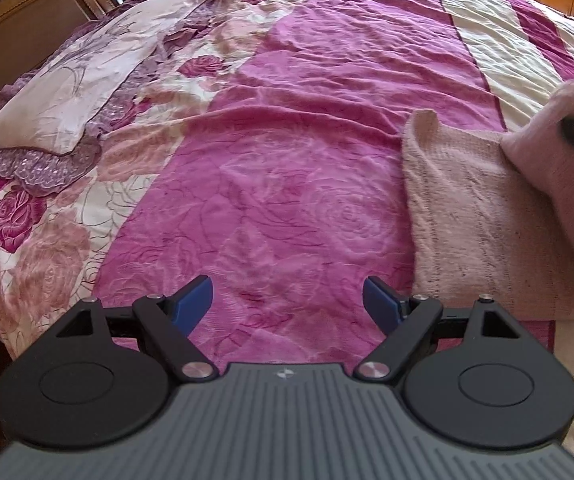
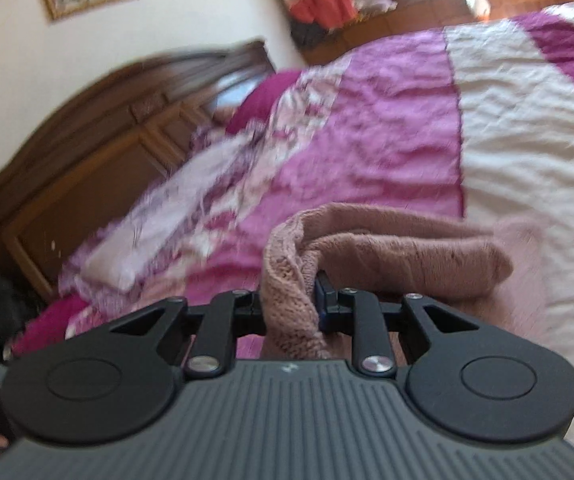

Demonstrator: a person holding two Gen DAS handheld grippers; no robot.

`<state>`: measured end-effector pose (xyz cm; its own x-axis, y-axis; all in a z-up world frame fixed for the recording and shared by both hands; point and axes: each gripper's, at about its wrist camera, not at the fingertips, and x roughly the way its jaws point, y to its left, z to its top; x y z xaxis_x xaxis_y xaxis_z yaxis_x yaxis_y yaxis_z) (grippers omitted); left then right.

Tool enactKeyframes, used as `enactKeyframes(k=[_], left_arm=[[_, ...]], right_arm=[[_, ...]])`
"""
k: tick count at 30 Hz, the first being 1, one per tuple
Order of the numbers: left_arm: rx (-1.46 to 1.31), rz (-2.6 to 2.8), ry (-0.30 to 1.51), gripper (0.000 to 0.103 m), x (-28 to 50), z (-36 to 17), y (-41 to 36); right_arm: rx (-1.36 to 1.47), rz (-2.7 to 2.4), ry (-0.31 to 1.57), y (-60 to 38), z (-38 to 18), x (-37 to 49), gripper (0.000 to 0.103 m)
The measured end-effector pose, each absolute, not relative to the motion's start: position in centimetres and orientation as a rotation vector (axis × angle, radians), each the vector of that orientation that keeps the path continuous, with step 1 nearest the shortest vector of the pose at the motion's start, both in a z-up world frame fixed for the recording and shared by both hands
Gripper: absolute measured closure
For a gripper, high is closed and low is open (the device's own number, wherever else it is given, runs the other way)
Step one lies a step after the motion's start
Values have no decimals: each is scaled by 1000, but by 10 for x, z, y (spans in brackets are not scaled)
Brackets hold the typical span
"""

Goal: Fold small clothes
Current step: 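Lift the pinched cardigan edge with the right gripper and fold it over, then lay the folded edge down and open the right gripper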

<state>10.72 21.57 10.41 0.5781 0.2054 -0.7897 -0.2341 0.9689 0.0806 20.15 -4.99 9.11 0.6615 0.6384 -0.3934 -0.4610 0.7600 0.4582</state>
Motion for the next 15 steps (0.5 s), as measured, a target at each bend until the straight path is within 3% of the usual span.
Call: enactKeyframes(k=[10, 15], left_arm=[[-40, 278, 925, 16, 105, 96, 236], [-45, 260, 917, 16, 108, 95, 235]], right_arm=[[204, 666, 685, 13, 52, 201, 78], [242, 658, 688, 12, 49, 196, 67]])
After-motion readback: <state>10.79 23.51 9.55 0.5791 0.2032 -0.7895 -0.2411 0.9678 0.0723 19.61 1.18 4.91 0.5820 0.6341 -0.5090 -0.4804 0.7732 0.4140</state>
